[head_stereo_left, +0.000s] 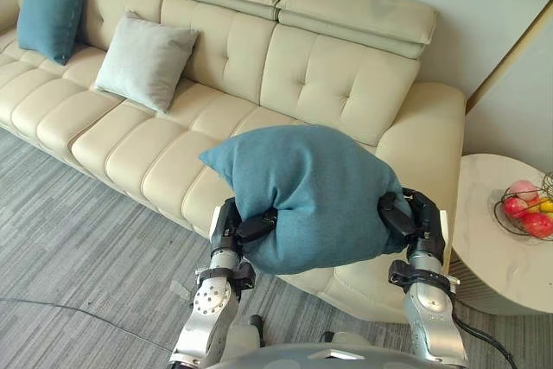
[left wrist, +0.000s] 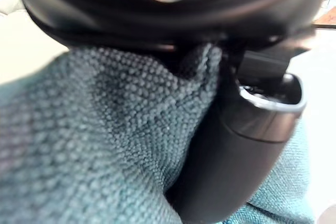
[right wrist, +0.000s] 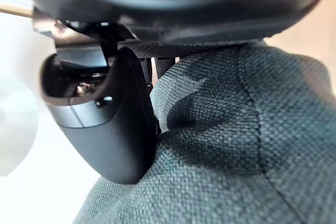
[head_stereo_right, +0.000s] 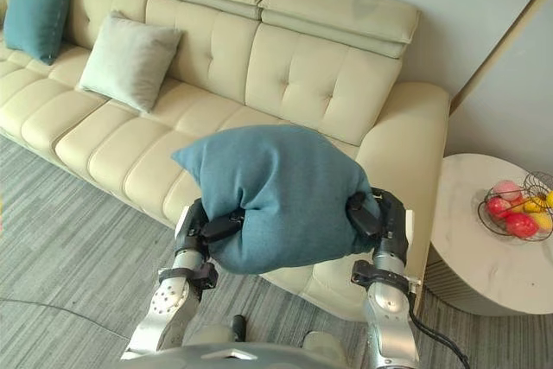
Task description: Pick up cushions and gather them together orderly.
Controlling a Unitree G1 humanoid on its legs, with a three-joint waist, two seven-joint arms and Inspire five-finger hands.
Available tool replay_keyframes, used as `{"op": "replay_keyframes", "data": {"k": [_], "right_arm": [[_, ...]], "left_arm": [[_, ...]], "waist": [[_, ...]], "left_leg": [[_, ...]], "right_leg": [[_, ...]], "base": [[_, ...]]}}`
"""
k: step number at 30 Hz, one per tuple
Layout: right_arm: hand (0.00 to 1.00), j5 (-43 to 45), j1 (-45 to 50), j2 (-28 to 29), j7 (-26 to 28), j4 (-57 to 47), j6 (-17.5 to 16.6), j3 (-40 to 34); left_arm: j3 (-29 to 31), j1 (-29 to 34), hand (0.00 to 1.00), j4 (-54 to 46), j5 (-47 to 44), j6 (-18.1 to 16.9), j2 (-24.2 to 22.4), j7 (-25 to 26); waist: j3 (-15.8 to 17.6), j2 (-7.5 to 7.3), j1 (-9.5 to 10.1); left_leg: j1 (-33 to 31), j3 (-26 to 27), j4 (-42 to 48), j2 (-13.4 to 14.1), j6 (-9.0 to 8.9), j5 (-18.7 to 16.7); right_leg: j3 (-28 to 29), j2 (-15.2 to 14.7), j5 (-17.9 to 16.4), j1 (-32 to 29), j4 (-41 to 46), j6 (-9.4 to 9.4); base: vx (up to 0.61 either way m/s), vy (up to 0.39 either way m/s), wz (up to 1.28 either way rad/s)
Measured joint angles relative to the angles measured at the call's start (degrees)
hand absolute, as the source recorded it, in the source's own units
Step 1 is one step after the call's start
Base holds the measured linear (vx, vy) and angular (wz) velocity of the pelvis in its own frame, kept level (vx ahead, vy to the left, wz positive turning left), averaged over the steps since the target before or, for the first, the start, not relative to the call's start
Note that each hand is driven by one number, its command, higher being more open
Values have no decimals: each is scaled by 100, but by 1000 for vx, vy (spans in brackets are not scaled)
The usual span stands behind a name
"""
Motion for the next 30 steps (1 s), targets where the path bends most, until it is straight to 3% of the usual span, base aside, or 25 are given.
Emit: {"op": "replay_keyframes", "data": {"k": [4,5,8,11,14,16,22,23,24,25,26,28,29,30], "right_arm": [[0,0,247,41,-1,-503,1,4],[0,-1,335,42,0,-704,1,30],[0,-4,392,14,7,-887,0,140],[0,-5,334,-2,14,-913,-7,142],[0,-6,294,0,14,-815,-4,140],[0,-5,166,-4,2,-572,34,124],[0,-5,201,6,-35,-580,69,102],[0,-8,228,6,-34,-592,65,95],[0,-19,184,40,-33,-580,67,98],[0,-19,177,50,-32,-575,67,98],[0,-19,177,132,-33,-519,77,91],[0,-18,201,168,-34,-432,78,91],[0,-15,202,169,-33,-326,78,92],[0,-23,204,169,-63,-314,76,93]], "left_arm": [[22,162,0,-276,0,-5,-55,-25],[63,319,0,-419,-2,-12,-108,-65],[160,610,0,-515,-16,-18,-202,-102],[179,653,0,-514,-32,-30,-259,-112],[180,658,0,-488,-32,-25,-256,-111],[75,649,0,-449,-34,-13,-142,-103],[11,643,0,-448,-34,-10,-125,-103],[4,639,0,-448,-34,-11,-124,-104],[3,622,0,-448,-34,-11,-121,-103],[4,621,0,-448,-34,-11,-115,-102],[1,625,0,-448,-34,-3,-65,-97],[2,626,0,-448,-33,0,-65,-95],[12,614,0,-448,-33,-5,-62,-95],[11,606,0,-450,-3,-6,-62,-95]], "waist": [[-19,29,-31],[-47,84,15],[-183,169,116],[-267,202,211],[-256,131,212],[-259,101,208],[-277,-13,139],[-274,-28,173],[-212,-33,305],[-204,-42,319],[-164,-81,267],[-145,-124,125],[-182,-175,118],[-224,-241,76]], "left_leg": [[-80,-72,560,67,-317,-222],[-333,207,1232,216,-526,-391],[-585,857,1961,537,-544,-451],[-473,917,1553,502,-363,-466],[-240,774,871,355,-125,-336],[26,555,427,343,-67,-340],[11,713,401,277,-4,-377],[47,775,405,205,75,-470],[196,1063,254,201,138,-547],[215,1096,243,196,141,-547],[423,1285,167,123,235,-488],[565,1315,170,61,312,-546],[583,1445,183,21,320,-636],[545,1451,221,-24,286,-691]], "right_leg": [[-198,12,-58,428,-278,27],[-232,79,-55,626,-471,28],[-197,177,-54,830,-642,27],[-135,179,15,754,-758,18],[-62,168,194,710,-1021,38],[269,225,332,604,-1079,9],[490,163,493,481,-1185,98],[595,99,387,349,-958,110],[862,59,63,-217,205,32],[880,56,43,-283,332,16],[877,-23,-4,-966,1760,-43],[797,-99,-143,-1062,2004,24],[734,-14,-243,-1146,1773,86],[693,91,-198,-1087,1331,1]], "base": [[71,-36,25],[39,-28,4],[39,4,-10],[30,28,-9],[-3,8,-8],[-116,33,-67],[-67,81,-28],[-32,108,-70],[-29,72,-73],[-38,77,-96],[-9,68,-38],[30,43,-28],[52,-11,-30],[98,-31,-18]]}}
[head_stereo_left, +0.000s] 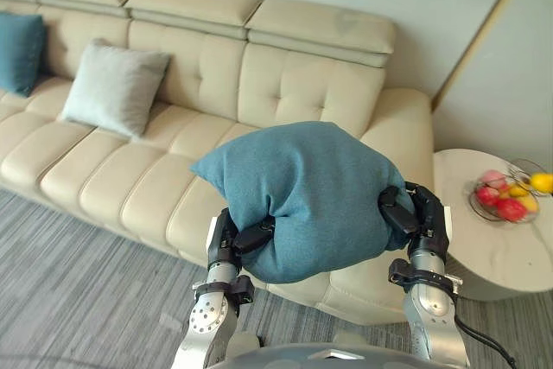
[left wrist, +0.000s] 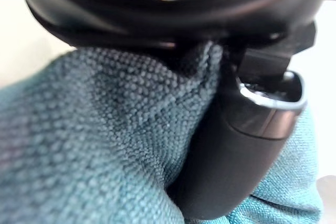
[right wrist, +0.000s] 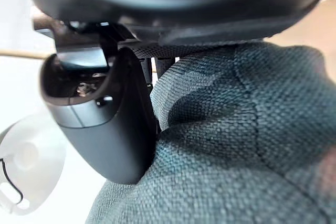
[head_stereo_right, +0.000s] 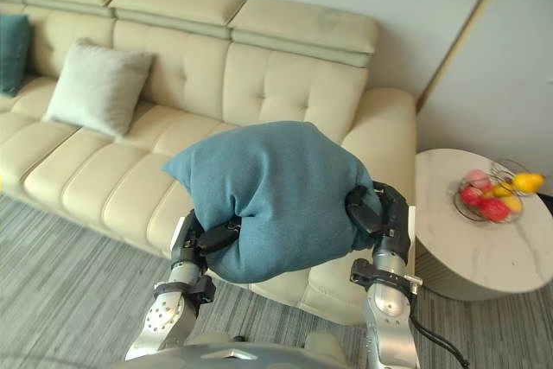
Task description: Pick up cushions and gather them together orderly.
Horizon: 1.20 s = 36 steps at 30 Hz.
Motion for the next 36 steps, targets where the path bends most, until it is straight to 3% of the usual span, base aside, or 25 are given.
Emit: {"op": "replay_keyframes", "data": {"k": [1,4,6,7,8,9,10,13,14,15,16,17,19,26,32,36], "right_arm": [[0,4,-15,-58,-29,10,-6,-9],[0,12,45,-265,-38,8,9,-10],[0,15,116,-275,-38,7,13,-10],[0,18,260,-292,-37,-33,23,-5],[0,18,307,-299,-36,-74,27,1],[0,16,395,-310,-34,-195,31,16],[0,13,448,-319,-35,-401,29,27],[0,12,407,-318,-35,-497,27,27],[0,13,392,-318,-37,-499,27,23],[0,12,391,-330,-37,-500,27,19],[0,10,358,-256,-36,-384,58,27],[0,9,387,-139,-37,-362,63,26],[0,5,359,-88,-36,-276,64,26],[0,-8,192,-74,-36,1,64,-5],[0,-460,-110,-102,-88,474,96,14],[0,-675,-503,-138,-360,642,203,114]], "left_arm": [[-38,-26,0,46,-1,17,-73,0],[-158,-29,0,51,-4,49,-103,-6],[-161,-27,0,60,-5,85,-105,-21],[-161,-23,0,61,-10,89,-102,-63],[-160,-17,0,60,-10,89,-103,-74],[-149,7,0,58,-24,89,-104,-98],[-122,59,0,31,-32,79,-106,-153],[-90,58,0,6,-34,70,-119,-200],[-84,58,0,6,-33,71,-127,-208],[-84,58,0,5,-31,72,-135,-210],[-53,47,0,59,-31,93,-79,-201],[-50,43,0,52,-26,92,-24,-198],[-45,49,0,80,-26,94,-21,-184],[-126,45,0,94,-9,90,77,-182],[-197,-129,0,388,71,88,311,-105],[-223,-693,0,643,272,89,357,144]], "waist": [[-21,31,-70],[-55,305,-83],[-70,371,-79],[1,484,-64],[13,517,-51],[8,571,-10],[13,600,116],[20,583,184],[24,571,177],[-10,631,170],[-42,498,158],[-58,346,100],[-69,217,110],[-100,195,106],[-136,166,66],[-65,155,50]], "left_leg": [[-41,-78,69,11,-43,-64],[-149,-276,249,134,-107,-83],[-139,-355,335,167,-150,-97],[-225,-418,1044,290,-298,-181],[-322,-421,1401,334,-320,-177],[-563,-408,2132,413,-500,-66],[-963,-363,2923,584,-558,-142],[-1137,-483,2498,786,-459,-487],[-1089,-692,1761,812,-430,-459],[-940,-994,885,818,-418,36],[-896,-918,850,696,-614,126],[-916,-921,878,547,-597,128],[-950,-981,984,389,-592,128],[-809,-1004,497,189,-419,173],[-821,-756,-279,196,-423,624],[-1192,-715,-458,270,-444,848]], "right_leg": [[-113,7,-41,68,-213,-151],[-282,105,47,218,-519,-132],[-370,116,48,358,-633,-132],[-524,165,48,801,-901,-132],[-543,177,48,927,-978,-132],[-546,179,47,1114,-1108,-133],[-429,150,45,1290,-1243,-137],[-242,89,44,1291,-1239,-131],[-174,39,29,1263,-1204,-91],[-91,41,-51,1216,-1165,99],[61,-71,-123,1197,-1195,261],[116,-205,-112,1211,-1283,290],[233,-345,-31,1238,-1447,415],[431,-455,311,1269,-2037,530],[716,-441,713,883,-2432,494],[761,-362,1045,468,-2638,425]], "base": [[130,-38,10],[174,-30,16],[194,-48,24],[135,-35,29],[156,-26,23],[192,47,-15],[202,85,-23],[180,176,-35],[114,256,-33],[126,303,-39],[96,268,-23],[79,198,-14],[100,202,-16],[27,82,-17],[-24,-12,-26],[-49,-7,-14]]}}
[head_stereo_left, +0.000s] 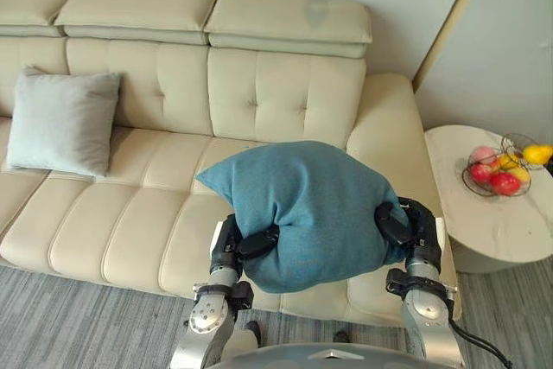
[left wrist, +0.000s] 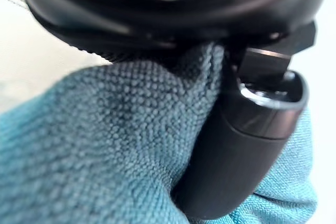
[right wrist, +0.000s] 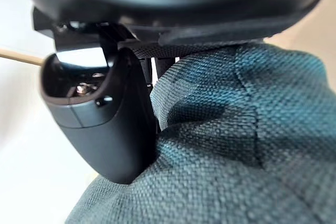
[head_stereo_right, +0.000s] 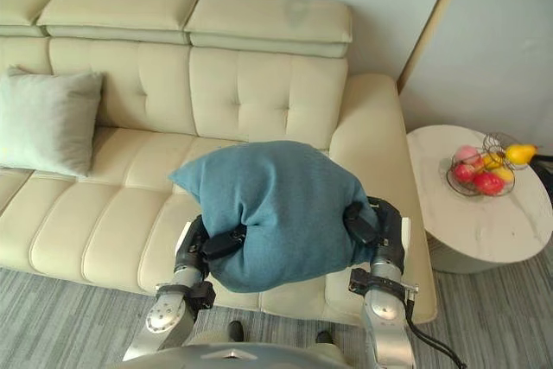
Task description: Pick up cushions and gather them together orderly.
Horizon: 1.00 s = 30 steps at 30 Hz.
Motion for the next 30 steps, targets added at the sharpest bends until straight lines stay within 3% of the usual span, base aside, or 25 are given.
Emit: {"op": "replay_keyframes", "data": {"k": [9,16,17,18,19,20,24,30], "right_arm": [[0,-158,-1463,60,-878,-275,9,247],[0,-155,-3280,116,-1713,-287,8,255],[0,-155,-3595,179,-1917,-286,8,254],[0,-157,-3666,190,-1966,-284,8,254],[100,-169,-3990,261,-2156,-259,7,252],[100,-244,-4377,330,-2346,-189,7,214],[100,-483,-5199,411,-2735,113,12,73],[100,-578,-6580,504,-2794,1160,281,-380]], "left_arm": [[115,-1922,0,38,320,-3,188,974],[134,-4905,0,1389,331,-1,806,1476],[175,-5477,100,1609,332,-1,901,1538],[197,-5593,100,1653,334,-1,913,1552],[326,-6147,100,1902,381,-1,918,1608],[404,-6772,100,2183,394,0,921,1710],[664,-7867,100,2670,597,40,888,1984],[1496,-9468,100,3436,601,135,709,2048]], "waist": [[429,-18,46],[927,50,58],[1003,43,57],[1032,47,56],[1133,46,49],[1259,45,53],[1509,40,49],[1804,30,58]], "left_leg": [[-1163,245,13,158,4,360],[-1867,269,29,281,-55,648],[-1994,269,30,309,-69,682],[-2005,269,30,313,-72,689],[-2095,268,30,339,-83,716],[-2183,264,31,365,-93,739],[-2369,248,51,413,-105,751],[-2839,119,150,506,-109,749]], "right_leg": [[242,145,646,-1234,-166,-26],[289,251,1040,-1896,-349,6],[293,277,1104,-1999,-406,0],[293,281,1112,-2007,-409,5],[297,306,1153,-2093,-434,0],[299,331,1203,-2173,-458,4],[288,370,1290,-2315,-528,25],[255,460,1571,-2676,-672,144]], "base": [[-100,11,-18],[-58,-13,-7],[-4,-3,-4],[13,-2,-5],[49,2,-5],[48,6,-5],[67,21,-3],[94,51,-5]]}}
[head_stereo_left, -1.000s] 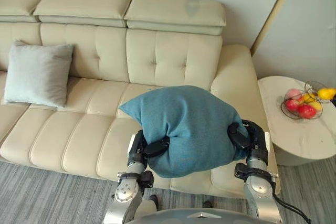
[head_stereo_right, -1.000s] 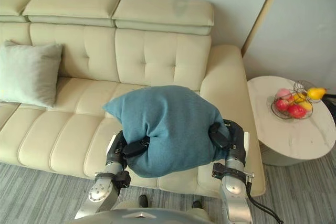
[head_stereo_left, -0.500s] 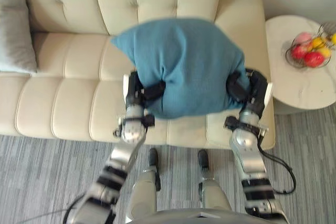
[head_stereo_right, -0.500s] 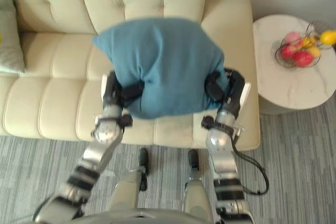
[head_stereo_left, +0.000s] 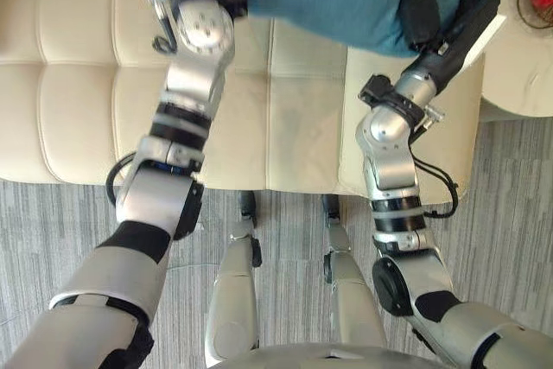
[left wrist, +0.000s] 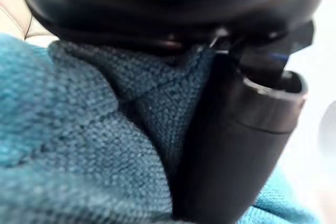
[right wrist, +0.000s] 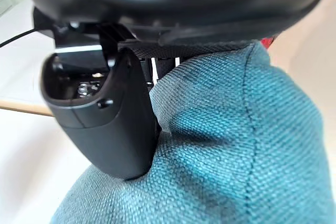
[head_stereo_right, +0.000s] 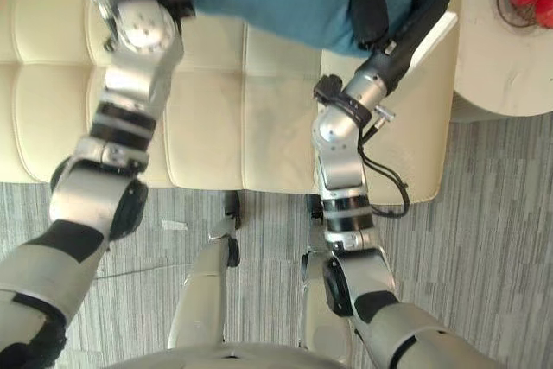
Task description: Pick up cushions and gather them together orderly.
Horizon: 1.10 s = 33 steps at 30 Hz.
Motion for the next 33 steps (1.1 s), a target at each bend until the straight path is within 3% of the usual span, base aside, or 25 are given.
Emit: {"op": "replay_keyframes", "data": {"k": [4,11,17,22,27,33], "right_arm": [[100,594,-688,-159,785,1126,169,-178],[100,1603,-912,-664,1720,1616,215,95],[100,2083,-845,-873,2049,1750,169,102],[100,2082,-419,-885,2210,1705,-3,156],[100,2186,470,-881,2221,1087,-130,-201],[100,2179,1340,-897,2208,218,-251,-732]], "left_arm": [[798,-322,100,478,-117,44,-84,-293],[1577,-94,100,1218,-550,230,-35,-670],[1756,852,100,1310,-544,280,-130,-959],[1761,1325,100,1283,-542,279,-155,-1069],[1746,1824,100,936,-544,265,-142,-1102],[1719,2345,100,468,-538,250,75,-1151]], "waist": [[51,-10,11],[302,-2,43],[330,1,37],[330,2,171],[330,2,297],[331,1,343]], "left_leg": [[-237,-56,187,44,-70,-50],[-304,-334,176,109,-85,-39],[-248,-497,160,108,-129,0],[-87,-577,-138,97,-187,204],[83,-760,-478,73,-272,441],[367,-856,-800,90,-324,646]], "right_leg": [[-53,4,8,-101,-69,-4],[-299,81,7,-54,-71,-3],[-449,95,6,79,-72,-5],[-528,100,1,149,-73,-14],[-722,115,-122,266,-73,-199],[-833,176,-147,466,-72,-236]], "base": [[114,52,0],[105,31,10],[97,16,10],[66,-9,11],[66,-16,19],[87,-3,8]]}}
